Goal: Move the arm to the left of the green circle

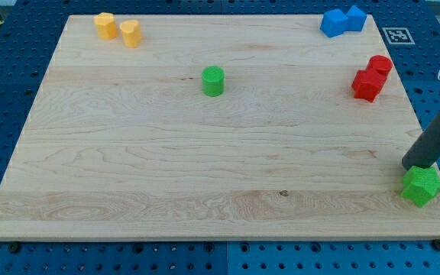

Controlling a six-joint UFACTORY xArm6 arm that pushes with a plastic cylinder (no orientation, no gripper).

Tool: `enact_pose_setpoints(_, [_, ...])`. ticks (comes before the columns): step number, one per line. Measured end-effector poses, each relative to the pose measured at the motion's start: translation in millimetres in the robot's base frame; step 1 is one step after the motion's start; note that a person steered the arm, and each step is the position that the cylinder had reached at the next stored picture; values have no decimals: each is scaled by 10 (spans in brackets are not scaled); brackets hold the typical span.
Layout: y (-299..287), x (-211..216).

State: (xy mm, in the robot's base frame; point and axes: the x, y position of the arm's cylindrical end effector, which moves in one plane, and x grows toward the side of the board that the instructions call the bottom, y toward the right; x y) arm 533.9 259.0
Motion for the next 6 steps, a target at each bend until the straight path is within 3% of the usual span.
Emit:
enact_pose_setpoints(1, [-493, -6])
enact_pose_setpoints(3, [-2098, -220])
enact_pose_setpoints(5, [-3675, -1247])
enact_pose_setpoints(6, [-3828, -1893])
